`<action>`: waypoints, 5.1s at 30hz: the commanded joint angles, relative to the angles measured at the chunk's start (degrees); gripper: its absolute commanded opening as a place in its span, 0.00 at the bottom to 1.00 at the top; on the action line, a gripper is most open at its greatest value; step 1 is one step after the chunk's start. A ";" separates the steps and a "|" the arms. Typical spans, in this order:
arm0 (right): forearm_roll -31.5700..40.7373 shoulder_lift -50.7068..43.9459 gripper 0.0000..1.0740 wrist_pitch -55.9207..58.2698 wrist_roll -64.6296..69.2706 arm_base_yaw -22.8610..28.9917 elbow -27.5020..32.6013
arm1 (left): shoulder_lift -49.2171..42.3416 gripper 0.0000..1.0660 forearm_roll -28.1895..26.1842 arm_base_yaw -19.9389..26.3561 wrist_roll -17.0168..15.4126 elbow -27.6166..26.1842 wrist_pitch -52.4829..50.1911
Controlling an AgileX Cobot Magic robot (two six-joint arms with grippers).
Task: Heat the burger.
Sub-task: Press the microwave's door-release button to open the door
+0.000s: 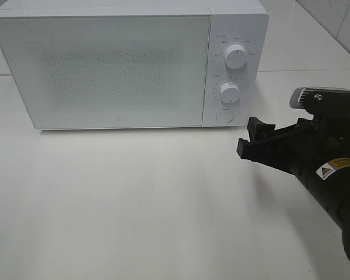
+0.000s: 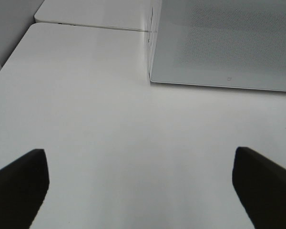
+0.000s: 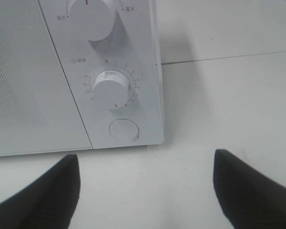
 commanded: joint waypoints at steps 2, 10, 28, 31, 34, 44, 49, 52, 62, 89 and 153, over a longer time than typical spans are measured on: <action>-0.29 0.00 0.62 -0.57 13.87 0.17 -0.46 | -1.15 0.94 -0.29 0.23 0.00 0.23 -0.40; -0.46 0.00 0.47 0.52 38.39 0.17 -0.46 | -1.15 0.94 -0.29 0.23 0.00 0.23 -0.40; -0.97 0.00 0.00 1.09 81.70 0.17 -0.46 | -1.15 0.94 -0.29 0.23 0.00 0.23 -0.40; -0.97 0.00 0.00 1.38 81.59 0.17 -0.46 | -1.15 0.94 -0.29 0.23 0.00 0.23 -0.40; -0.97 0.00 0.00 2.98 81.59 0.17 -0.46 | -1.15 0.94 -0.29 0.23 0.00 0.23 -0.40; -0.69 3.44 0.00 6.70 81.59 0.00 -2.46 | -1.15 0.94 -0.29 0.23 0.00 0.23 -0.40; -0.92 7.79 0.00 6.99 83.88 0.00 -5.61 | -1.15 0.94 -0.29 0.23 0.00 0.23 -0.40; -0.86 10.37 0.00 7.51 84.63 -0.86 -7.68 | -1.15 0.94 -0.29 0.23 0.00 0.23 -0.40; -5.56 14.50 0.00 11.12 84.63 -6.07 -14.15 | -1.15 0.94 -0.29 0.23 0.00 0.23 -0.40; -9.85 25.95 0.00 17.70 85.43 -13.98 -31.17 | -1.15 0.94 -0.29 0.23 0.00 0.23 -0.40; -6.36 28.99 0.00 8.59 81.36 -15.81 -39.71 | -1.15 0.94 -0.23 0.23 0.00 0.23 -0.40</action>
